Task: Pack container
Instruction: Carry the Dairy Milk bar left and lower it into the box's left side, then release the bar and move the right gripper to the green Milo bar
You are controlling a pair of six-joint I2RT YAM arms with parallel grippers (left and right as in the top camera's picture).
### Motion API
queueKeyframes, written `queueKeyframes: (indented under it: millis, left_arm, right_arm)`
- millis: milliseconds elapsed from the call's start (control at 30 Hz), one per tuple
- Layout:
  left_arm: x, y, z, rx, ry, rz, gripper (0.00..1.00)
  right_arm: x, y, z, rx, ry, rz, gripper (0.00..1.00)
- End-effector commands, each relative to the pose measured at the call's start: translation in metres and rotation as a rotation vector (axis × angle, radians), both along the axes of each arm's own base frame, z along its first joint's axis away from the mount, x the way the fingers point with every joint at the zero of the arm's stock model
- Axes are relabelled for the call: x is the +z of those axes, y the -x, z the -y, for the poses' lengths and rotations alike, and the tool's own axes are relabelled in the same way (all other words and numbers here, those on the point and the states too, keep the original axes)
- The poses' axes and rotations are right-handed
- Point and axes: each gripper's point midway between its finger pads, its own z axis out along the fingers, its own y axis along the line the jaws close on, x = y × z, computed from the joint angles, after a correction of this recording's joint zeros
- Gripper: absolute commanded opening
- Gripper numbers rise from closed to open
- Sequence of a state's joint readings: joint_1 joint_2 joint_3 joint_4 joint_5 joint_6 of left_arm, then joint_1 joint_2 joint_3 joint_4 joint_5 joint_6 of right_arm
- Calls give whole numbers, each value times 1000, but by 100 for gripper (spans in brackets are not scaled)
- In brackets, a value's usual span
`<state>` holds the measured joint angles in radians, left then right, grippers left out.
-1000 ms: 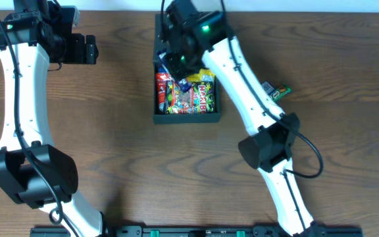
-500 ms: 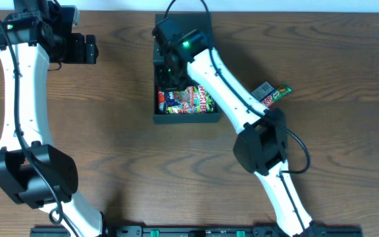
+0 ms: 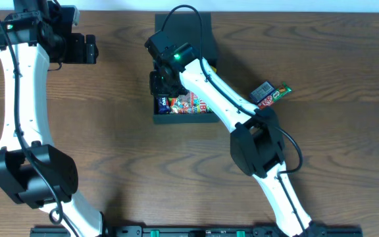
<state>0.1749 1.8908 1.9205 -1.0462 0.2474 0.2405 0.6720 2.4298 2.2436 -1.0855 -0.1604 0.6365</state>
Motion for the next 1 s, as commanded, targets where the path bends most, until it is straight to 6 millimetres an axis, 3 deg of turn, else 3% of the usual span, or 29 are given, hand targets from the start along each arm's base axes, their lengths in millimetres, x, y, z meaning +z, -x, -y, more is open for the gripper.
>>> queueKeyframes:
  millis: [0,67,200,267,333,433,533,667,767,867,967]
  left_arm:
    - [-3,0,-3,9,-7,-9,95]
    - [-3,0,-3,9,-7,-9,96]
    - [-3,0,-3,8,-7,-9,95]
    - [-3,0,-3,8,-8,-9,95]
    - [-3,0,-3,8,-8,-9,95]
    - [-3,0,-3,8,-8,-9,95]
    - [-3,0,-3,8,-8,-9,95]
    - [-3,0,-3,8,-8,-9,95]
    - [-3,0,-3,8,-8,-9,95]
    - [-3,0,-3,8,-8,-9,95]
    - [-3,0,-3,8,-8,-9,95]
  right_arm:
    - [-2,1,0,-39,13,2,12]
    - [-2,2,1,-39,16,-2,28]
    - [-1,5,0,-30,13,-13,39]
    - [4,6,-1,-9,-5,-11,49]
    - [14,4,-2,2,-16,9,52]
    - [41,-2,1,11,-39,65,55]
    - [82,-10,14,-9,-42,162,56]
    - [149,-21,42,-26,-23,343,63]
    - [183,-29,85,-110,69,442,72]
    - [177,-30,128,-172,162,392,74]
    - [150,-27,171,-237,244,273,75]
